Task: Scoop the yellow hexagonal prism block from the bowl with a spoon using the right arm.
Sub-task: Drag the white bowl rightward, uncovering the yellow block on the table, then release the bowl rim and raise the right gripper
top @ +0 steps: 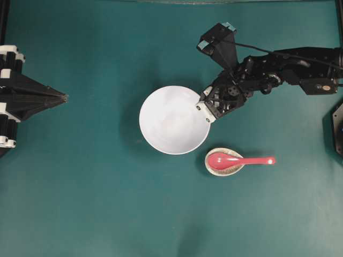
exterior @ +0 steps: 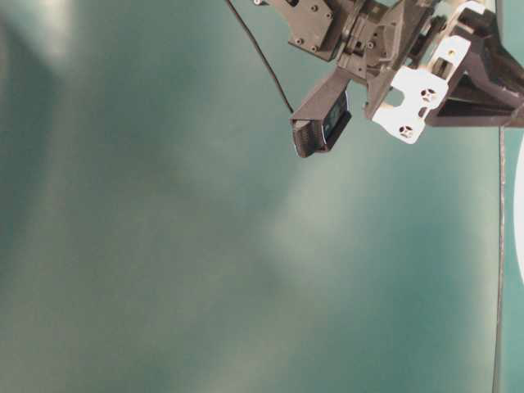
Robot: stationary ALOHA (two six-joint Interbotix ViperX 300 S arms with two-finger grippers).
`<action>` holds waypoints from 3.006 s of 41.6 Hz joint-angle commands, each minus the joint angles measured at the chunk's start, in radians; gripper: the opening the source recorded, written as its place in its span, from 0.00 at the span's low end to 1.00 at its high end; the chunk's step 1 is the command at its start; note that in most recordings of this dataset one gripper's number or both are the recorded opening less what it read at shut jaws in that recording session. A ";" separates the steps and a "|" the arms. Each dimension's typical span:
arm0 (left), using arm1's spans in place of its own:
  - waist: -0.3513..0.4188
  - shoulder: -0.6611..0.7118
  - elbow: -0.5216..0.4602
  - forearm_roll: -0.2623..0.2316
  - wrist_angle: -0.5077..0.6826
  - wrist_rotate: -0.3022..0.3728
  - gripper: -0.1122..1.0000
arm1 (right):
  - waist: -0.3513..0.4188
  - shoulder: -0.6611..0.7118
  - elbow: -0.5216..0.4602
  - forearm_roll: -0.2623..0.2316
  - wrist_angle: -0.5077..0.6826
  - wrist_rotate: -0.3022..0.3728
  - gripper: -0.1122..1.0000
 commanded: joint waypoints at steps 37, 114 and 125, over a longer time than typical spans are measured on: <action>0.000 0.011 -0.018 0.003 0.003 0.002 0.10 | -0.063 -0.170 0.038 -0.005 0.035 0.003 0.16; 0.000 0.009 -0.020 0.003 0.003 0.002 0.10 | -0.110 -0.321 0.252 -0.037 0.014 0.083 0.32; 0.000 0.009 -0.020 0.003 0.003 0.002 0.10 | -0.110 -0.327 0.250 -0.055 0.009 0.078 0.56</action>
